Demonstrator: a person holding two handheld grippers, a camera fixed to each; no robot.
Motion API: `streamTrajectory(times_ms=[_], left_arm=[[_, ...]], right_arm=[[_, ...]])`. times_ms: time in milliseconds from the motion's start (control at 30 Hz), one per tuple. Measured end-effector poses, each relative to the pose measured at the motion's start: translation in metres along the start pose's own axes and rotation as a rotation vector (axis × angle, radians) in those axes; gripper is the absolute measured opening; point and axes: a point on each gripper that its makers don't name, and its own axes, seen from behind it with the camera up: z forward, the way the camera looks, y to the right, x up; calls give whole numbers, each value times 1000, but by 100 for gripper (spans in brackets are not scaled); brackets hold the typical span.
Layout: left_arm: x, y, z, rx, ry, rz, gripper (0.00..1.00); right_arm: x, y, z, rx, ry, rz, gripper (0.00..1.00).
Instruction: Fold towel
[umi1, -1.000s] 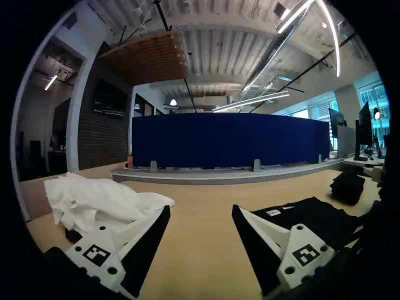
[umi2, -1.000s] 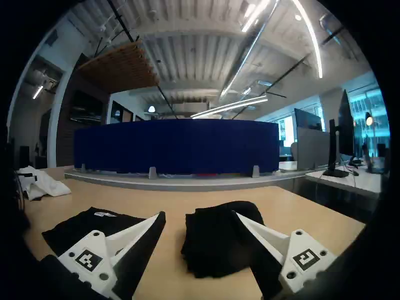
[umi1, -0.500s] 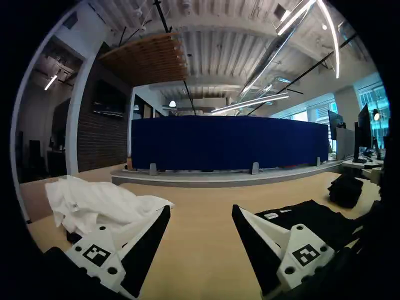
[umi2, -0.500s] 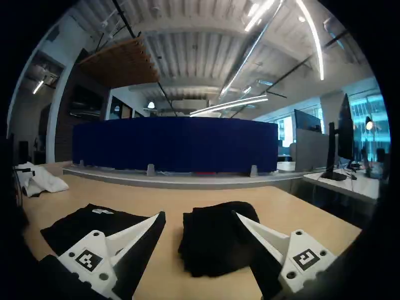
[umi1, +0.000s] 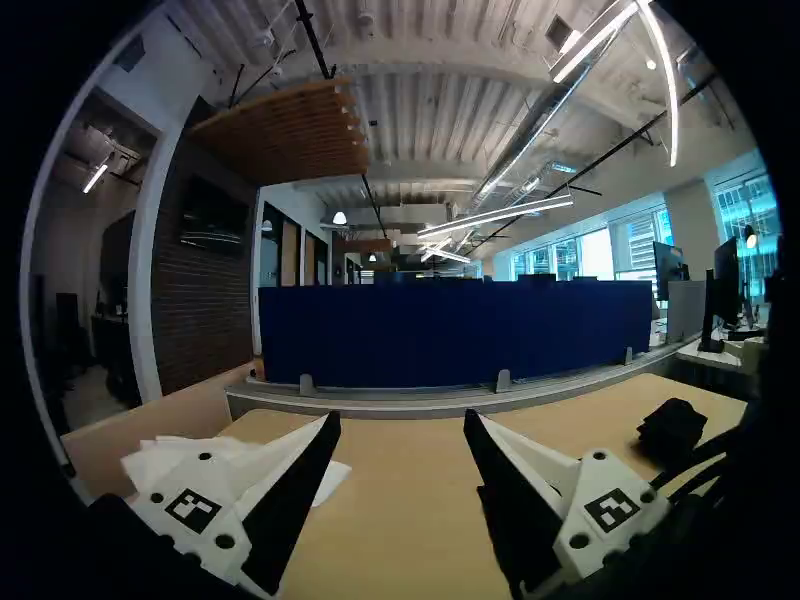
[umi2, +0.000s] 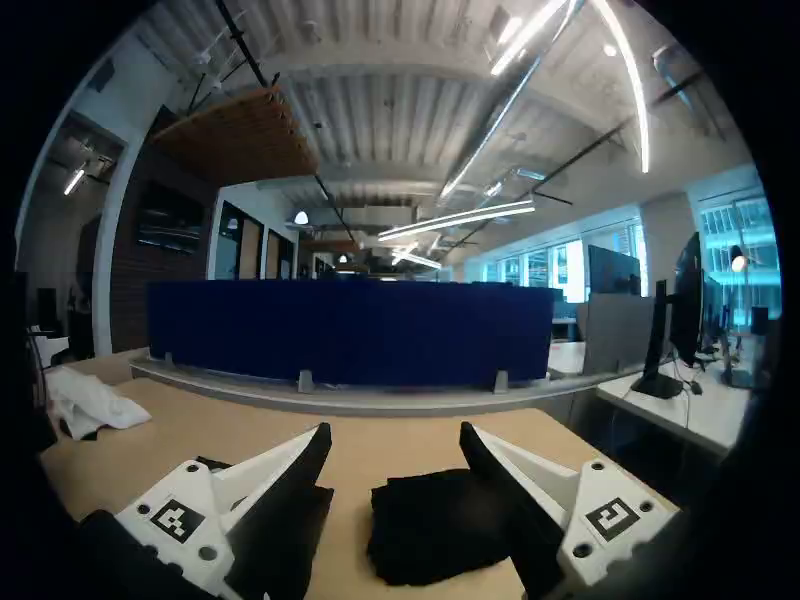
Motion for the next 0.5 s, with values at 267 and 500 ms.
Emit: streamTrajectory(times_ms=[267,500], left_arm=[[45,2,-2,-17,-26,-3,91],[52,16,-2,-75,-57,21,91]], right_arm=[[51,-3,-4,3,-11,38,100],[58,-10,-5,36,-54,35,100]])
